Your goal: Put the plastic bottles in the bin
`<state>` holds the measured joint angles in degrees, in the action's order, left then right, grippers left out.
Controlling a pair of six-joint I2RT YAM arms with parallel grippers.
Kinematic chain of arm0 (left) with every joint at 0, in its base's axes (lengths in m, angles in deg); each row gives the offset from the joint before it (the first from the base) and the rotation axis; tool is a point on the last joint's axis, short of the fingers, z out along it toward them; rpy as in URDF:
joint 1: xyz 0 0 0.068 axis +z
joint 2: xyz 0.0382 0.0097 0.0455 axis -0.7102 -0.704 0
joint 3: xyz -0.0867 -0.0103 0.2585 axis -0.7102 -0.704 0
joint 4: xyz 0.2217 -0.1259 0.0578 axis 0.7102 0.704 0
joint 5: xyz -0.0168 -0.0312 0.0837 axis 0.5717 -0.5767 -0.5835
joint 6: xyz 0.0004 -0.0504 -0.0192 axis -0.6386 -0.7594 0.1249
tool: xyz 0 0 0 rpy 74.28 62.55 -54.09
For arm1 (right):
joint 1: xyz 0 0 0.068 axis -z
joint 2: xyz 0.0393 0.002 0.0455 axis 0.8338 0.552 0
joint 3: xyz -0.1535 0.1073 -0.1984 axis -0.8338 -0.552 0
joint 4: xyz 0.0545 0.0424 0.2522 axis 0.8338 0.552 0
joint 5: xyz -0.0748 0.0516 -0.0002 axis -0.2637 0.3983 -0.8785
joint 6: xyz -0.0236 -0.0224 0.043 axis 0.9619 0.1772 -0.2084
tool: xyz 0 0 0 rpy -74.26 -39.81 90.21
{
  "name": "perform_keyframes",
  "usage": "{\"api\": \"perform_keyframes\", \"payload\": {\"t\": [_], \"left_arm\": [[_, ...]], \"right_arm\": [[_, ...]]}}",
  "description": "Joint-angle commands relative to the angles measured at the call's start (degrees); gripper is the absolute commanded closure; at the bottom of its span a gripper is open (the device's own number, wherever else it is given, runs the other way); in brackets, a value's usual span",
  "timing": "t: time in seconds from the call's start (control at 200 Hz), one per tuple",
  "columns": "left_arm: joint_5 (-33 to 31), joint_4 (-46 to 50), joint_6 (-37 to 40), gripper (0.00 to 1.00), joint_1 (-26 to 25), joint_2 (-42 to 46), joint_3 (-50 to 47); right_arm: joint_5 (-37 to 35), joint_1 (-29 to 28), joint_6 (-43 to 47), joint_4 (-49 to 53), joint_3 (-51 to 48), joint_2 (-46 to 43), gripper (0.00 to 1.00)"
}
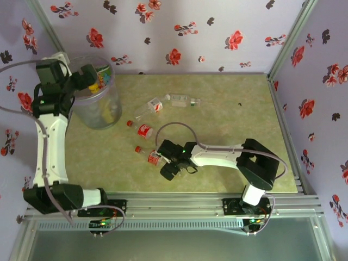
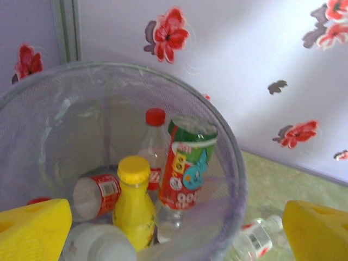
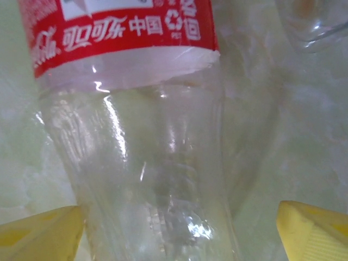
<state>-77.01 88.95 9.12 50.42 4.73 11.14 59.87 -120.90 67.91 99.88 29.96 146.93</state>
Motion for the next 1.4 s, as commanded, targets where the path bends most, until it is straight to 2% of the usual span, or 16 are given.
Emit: {"api": "perform_keyframes", "payload": {"t": [0.0, 0.07, 0.18, 0.28, 0.53, 0.915, 1.075, 1.2, 1.255, 1.33, 1.395], "left_arm": [[1.6, -0.1, -1.8, 0.0, -1.5, 3.7, -3.6], [2.6, 0.1, -2.6, 0.0, -2.2, 6.3, -6.3], [3.8, 0.5, -3.5, 0.0, -2.9, 9.8, -11.3], [6.3, 0.7, -5.0, 0.0, -3.0, 11.7, -14.5], [7.4, 0.7, -7.5, 0.0, -4.8, 14.4, -17.4], [6.3, -1.1, -8.1, 0.0, -10.1, 12.8, -18.3], [6.1, -2.6, -9.3, 0.0, -13.5, 11.2, -17.8], [7.3, -6.0, -11.8, 0.0, -18.4, 9.6, -18.5], [9.9, -8.3, -13.4, 0.0, -20.1, 8.4, -18.9], [16.1, -11.9, -17.1, 0.0, -21.0, 5.8, -19.3], [17.4, -14.1, -18.5, 0.0, -23.3, 4.2, -19.2]], "right_arm": [[-1.0, -0.3, 0.9, -1.6, 1.7, 1.3, 0.13], [-1.0, -0.4, 0.9, -1.6, 1.4, 1.6, 0.19], [-1.0, -0.3, 0.4, -1.5, 0.3, 1.5, 0.21], [-1.2, -0.3, 0.2, -2.0, -1.0, 0.8, 0.28], [-1.8, -0.3, 1.6, -0.2, 0.5, -0.1, 0.4], [0.3, 0.6, 1.8, -0.1, 0.7, -10.9, 0.48], [1.2, 4.2, 0.3, -2.8, -2.3, -18.6, 0.51], [-1.2, 8.9, -2.4, -6.0, -5.1, -24.5, 0.55], [-1.3, 11.3, -3.8, -7.5, -5.9, -26.2, 0.55], [-1.6, 14.3, -6.8, -9.9, -6.9, -27.7, 0.62], [-1.8, 16.1, -8.3, -12.0, -7.8, -28.3, 0.65]]}}
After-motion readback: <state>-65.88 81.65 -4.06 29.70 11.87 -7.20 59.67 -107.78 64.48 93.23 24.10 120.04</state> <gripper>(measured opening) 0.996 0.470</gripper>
